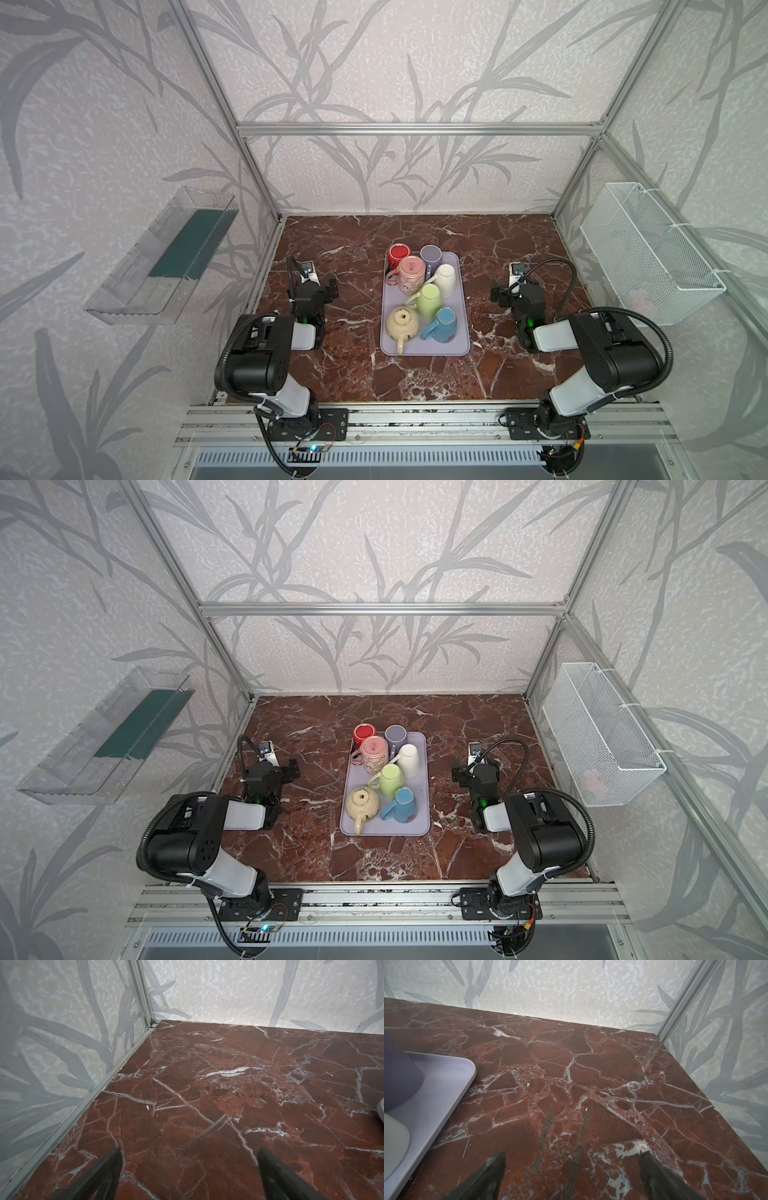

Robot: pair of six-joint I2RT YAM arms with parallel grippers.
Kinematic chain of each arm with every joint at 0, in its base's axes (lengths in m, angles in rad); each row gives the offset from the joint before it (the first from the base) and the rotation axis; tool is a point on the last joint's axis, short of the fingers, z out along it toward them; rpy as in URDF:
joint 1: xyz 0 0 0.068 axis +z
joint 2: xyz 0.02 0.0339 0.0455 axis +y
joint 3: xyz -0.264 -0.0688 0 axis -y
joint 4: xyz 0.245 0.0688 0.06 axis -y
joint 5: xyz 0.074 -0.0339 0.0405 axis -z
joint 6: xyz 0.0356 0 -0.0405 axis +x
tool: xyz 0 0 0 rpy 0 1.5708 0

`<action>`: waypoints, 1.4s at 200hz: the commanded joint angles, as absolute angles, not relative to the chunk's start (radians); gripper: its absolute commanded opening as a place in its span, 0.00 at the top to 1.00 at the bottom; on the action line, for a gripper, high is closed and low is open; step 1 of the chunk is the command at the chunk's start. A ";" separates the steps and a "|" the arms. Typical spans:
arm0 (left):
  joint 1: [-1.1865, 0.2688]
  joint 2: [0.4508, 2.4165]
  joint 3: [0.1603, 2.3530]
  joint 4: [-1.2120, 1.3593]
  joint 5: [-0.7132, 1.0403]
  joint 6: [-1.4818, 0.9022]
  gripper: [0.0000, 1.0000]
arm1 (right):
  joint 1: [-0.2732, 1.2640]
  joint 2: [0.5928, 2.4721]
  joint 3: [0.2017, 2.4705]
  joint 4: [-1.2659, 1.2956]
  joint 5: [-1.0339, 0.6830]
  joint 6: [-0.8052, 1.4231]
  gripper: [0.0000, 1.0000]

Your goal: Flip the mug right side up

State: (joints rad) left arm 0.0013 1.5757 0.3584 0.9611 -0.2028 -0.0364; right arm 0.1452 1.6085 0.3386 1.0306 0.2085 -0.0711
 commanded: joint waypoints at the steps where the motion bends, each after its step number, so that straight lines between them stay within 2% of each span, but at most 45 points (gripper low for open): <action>1: 0.002 1.571 0.369 0.966 -0.194 -0.028 0.01 | 0.151 1.594 0.350 1.041 0.218 -0.075 0.01; 189: 0.003 1.572 0.367 0.969 -0.195 -0.028 0.01 | 0.151 1.595 0.350 1.042 0.219 -0.076 0.01; 228: 0.000 1.578 0.275 1.154 -0.202 -0.030 0.01 | 0.150 1.595 0.350 1.043 0.219 -0.075 0.01; 260: 0.002 1.569 0.378 0.946 -0.183 -0.028 0.01 | 0.150 1.595 0.352 1.041 0.218 -0.073 0.01; 280: 0.002 1.572 0.371 0.963 -0.212 -0.037 0.01 | 0.138 1.594 0.359 1.023 0.198 -0.063 0.01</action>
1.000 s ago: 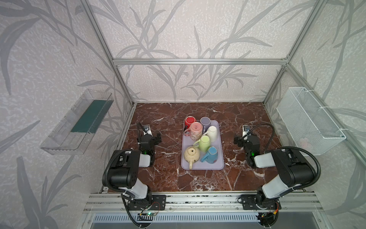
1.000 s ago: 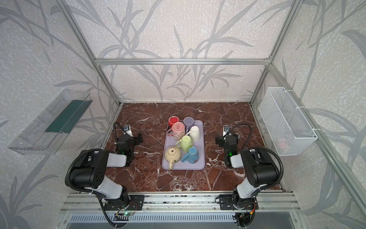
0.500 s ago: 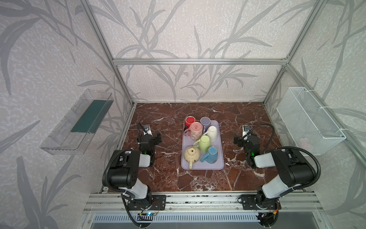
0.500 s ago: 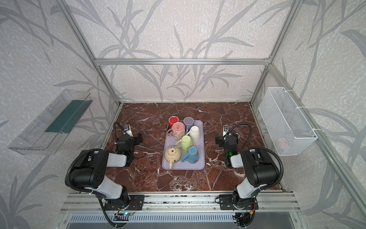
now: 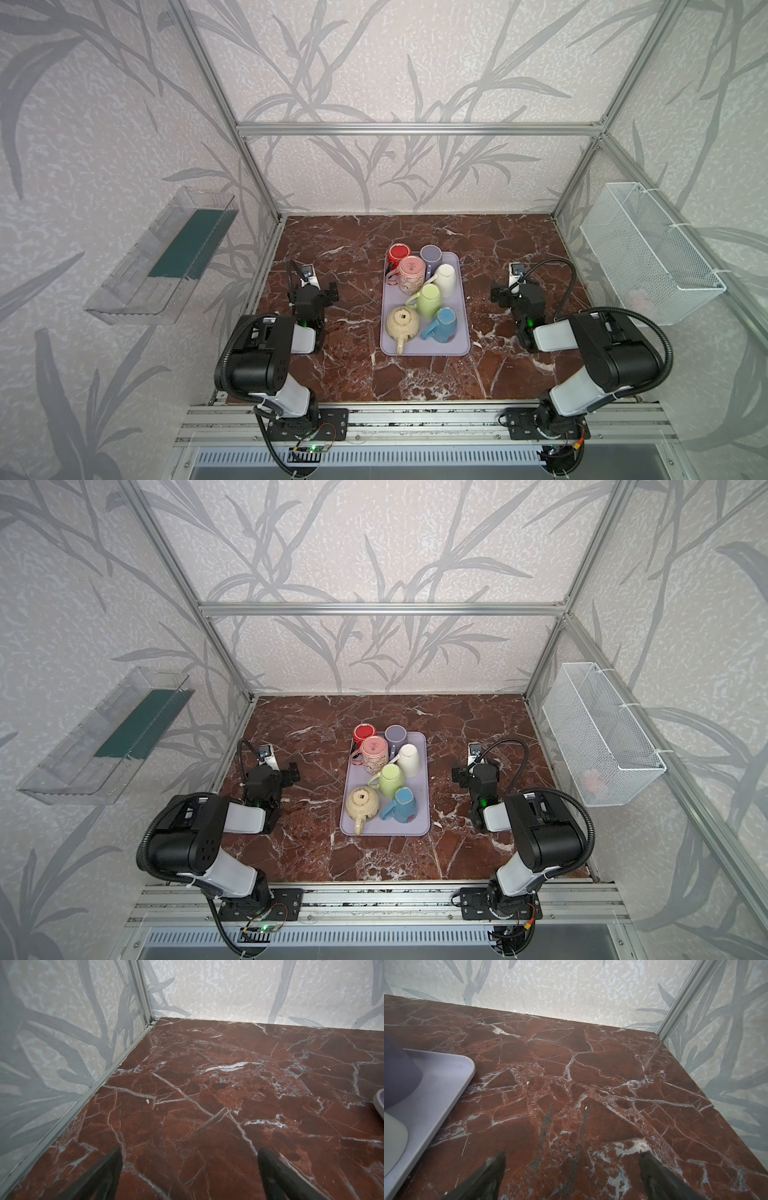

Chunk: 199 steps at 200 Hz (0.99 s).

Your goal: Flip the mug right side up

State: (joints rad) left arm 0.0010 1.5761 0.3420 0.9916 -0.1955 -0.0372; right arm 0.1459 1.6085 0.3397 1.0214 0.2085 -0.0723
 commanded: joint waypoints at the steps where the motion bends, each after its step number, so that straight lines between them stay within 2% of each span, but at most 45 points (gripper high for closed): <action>1: 0.002 1.571 0.371 0.962 -0.213 -0.039 0.01 | 0.137 1.594 0.359 1.021 0.195 -0.062 0.01; 17: 0.003 1.571 0.370 0.963 -0.217 -0.040 0.01 | 0.114 1.588 0.360 1.013 0.145 -0.049 0.01; 91: 0.001 1.571 0.373 0.954 -0.219 -0.040 0.01 | 0.112 1.584 0.358 1.015 0.121 -0.053 0.01; 113: -0.024 1.540 0.386 0.925 -0.324 -0.043 0.01 | 0.145 1.456 0.411 0.812 0.136 -0.082 0.01; 130: -0.035 1.442 0.463 0.707 -0.402 -0.057 0.01 | 0.145 1.387 0.530 0.491 0.189 -0.012 0.01; 150: -0.044 1.354 0.569 0.492 -0.410 -0.055 0.01 | 0.140 1.377 0.601 0.377 0.227 0.068 0.01; 164: -0.052 1.304 0.633 0.372 -0.378 -0.097 0.01 | 0.138 1.356 0.644 0.295 0.181 0.135 0.00; 199: -0.088 1.289 0.848 0.009 -0.271 -0.217 0.02 | 0.137 1.354 0.731 0.168 -0.018 0.317 0.17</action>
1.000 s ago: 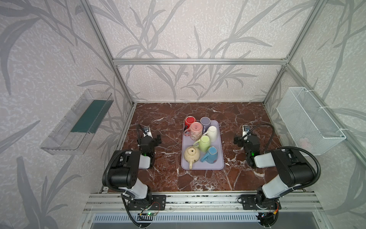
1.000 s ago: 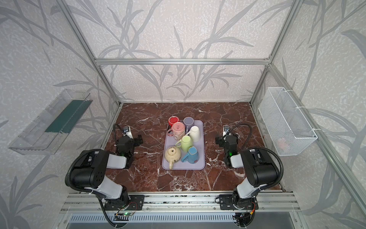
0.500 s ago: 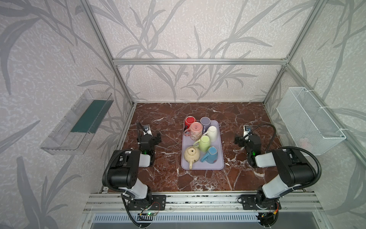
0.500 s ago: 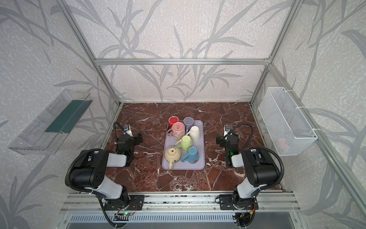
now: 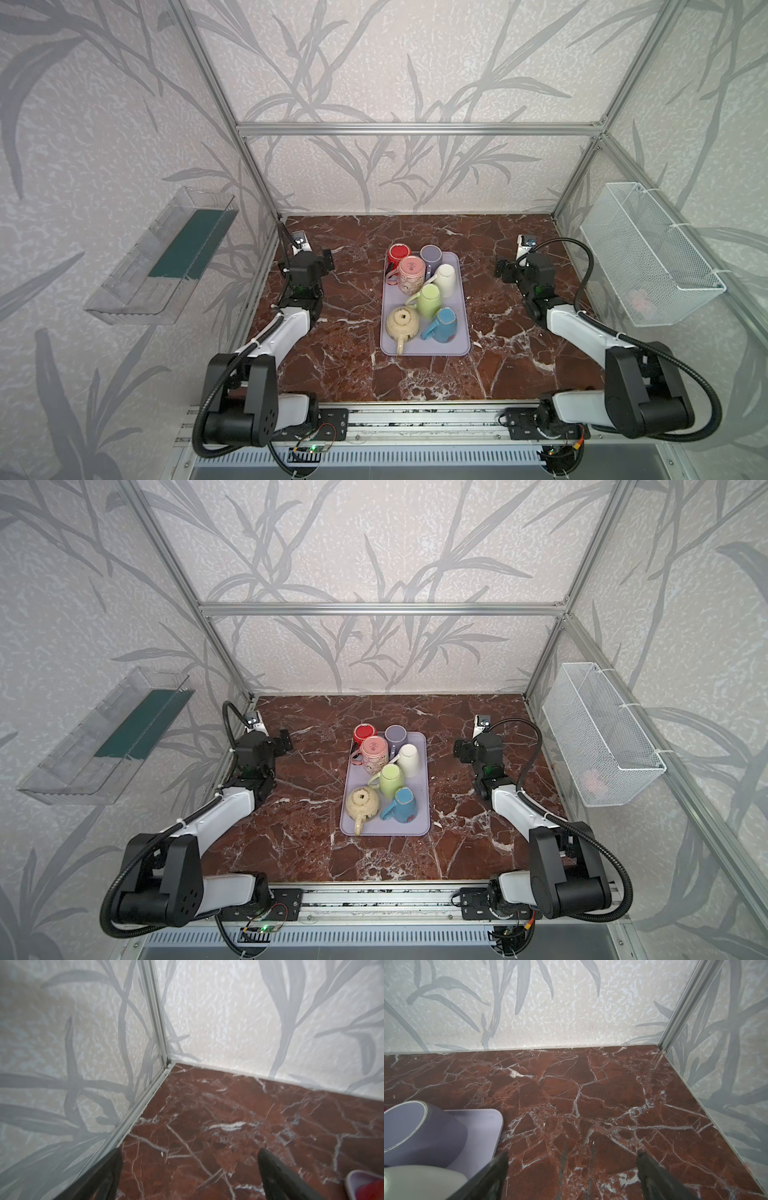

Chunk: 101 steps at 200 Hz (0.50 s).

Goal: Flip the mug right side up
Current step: 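Raise both arms and move both grippers toward the tray of mugs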

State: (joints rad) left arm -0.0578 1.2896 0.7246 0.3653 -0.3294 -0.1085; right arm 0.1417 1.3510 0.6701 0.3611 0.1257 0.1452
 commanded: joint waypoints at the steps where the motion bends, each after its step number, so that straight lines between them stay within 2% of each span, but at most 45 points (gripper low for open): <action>1: -0.089 1.289 0.854 -0.001 -0.270 -0.221 0.02 | 0.138 1.356 0.734 0.163 -0.024 0.320 0.18; 11: -0.096 1.305 0.909 -0.091 -0.229 -0.262 0.08 | 0.136 1.386 0.771 0.125 -0.074 0.357 0.23; 30: -0.100 1.337 0.955 -0.168 -0.036 -0.310 0.21 | 0.138 1.464 0.822 0.110 -0.222 0.385 0.31; 49: -0.113 1.358 0.956 -0.200 0.066 -0.382 0.31 | 0.138 1.538 0.829 0.153 -0.312 0.430 0.33; 83: -0.159 1.419 0.893 -0.167 0.134 -0.477 0.37 | 0.138 1.629 0.792 0.278 -0.354 0.537 0.39; 101: -0.202 1.470 0.893 -0.158 0.153 -0.485 0.38 | 0.141 1.699 0.835 0.261 -0.396 0.560 0.48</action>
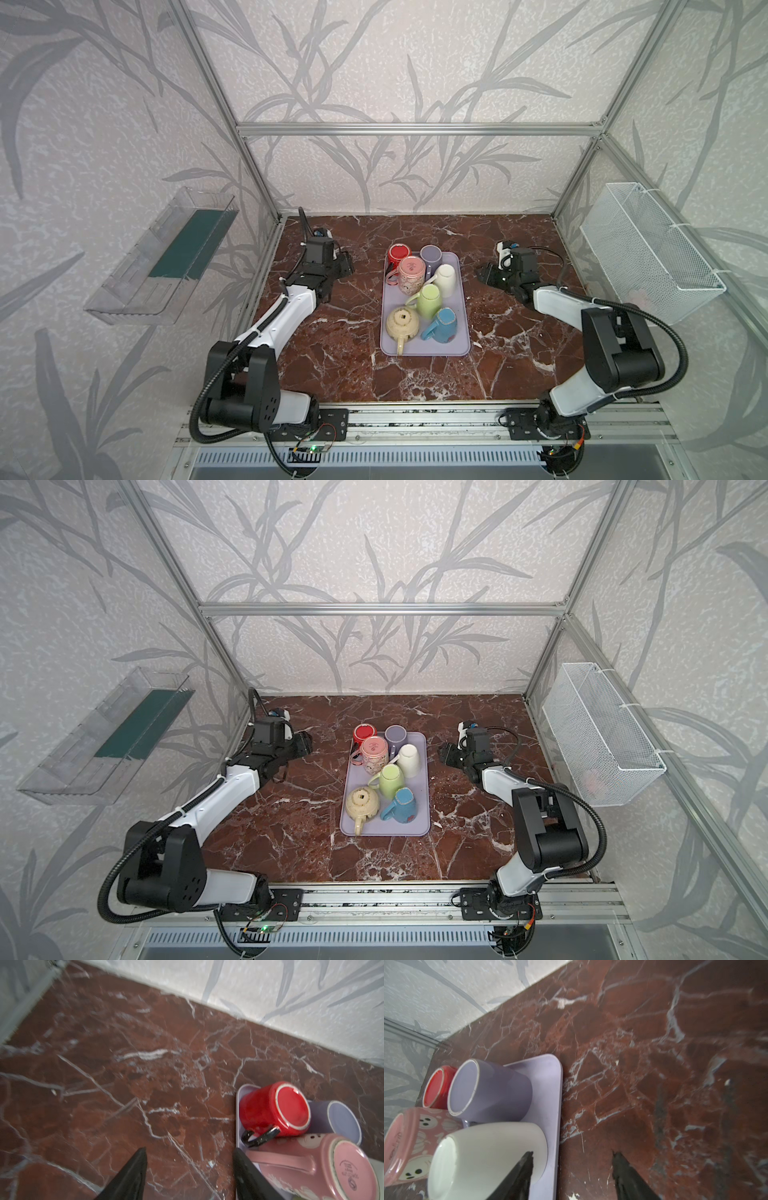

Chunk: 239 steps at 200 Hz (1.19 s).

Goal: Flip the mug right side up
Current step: 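Raise both arms and move both grippers toward the tray of mugs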

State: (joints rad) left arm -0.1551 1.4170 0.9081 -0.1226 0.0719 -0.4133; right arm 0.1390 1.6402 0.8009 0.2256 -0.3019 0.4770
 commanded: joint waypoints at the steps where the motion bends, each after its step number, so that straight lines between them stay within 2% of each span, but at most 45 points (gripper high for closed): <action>1: -0.205 1.474 0.894 -0.158 0.153 -0.484 0.38 | 0.142 1.700 0.838 0.260 -0.397 0.560 0.49; 26: -0.235 1.532 0.912 -0.175 0.181 -0.488 0.38 | 0.144 1.796 0.878 0.260 -0.453 0.578 0.59; 80: -0.272 1.653 0.924 -0.133 0.236 -0.485 0.48 | 0.174 1.884 0.943 0.211 -0.465 0.550 0.62; 164: -0.302 1.760 0.921 -0.019 0.306 -0.512 0.51 | 0.214 1.970 1.012 0.153 -0.448 0.532 0.72; 188: -0.309 1.786 0.931 -0.022 0.303 -0.518 0.58 | 0.219 1.989 1.026 0.140 -0.454 0.534 0.79; 239: -0.342 1.820 0.949 -0.021 0.296 -0.524 0.68 | 0.227 1.999 1.035 0.126 -0.454 0.528 0.84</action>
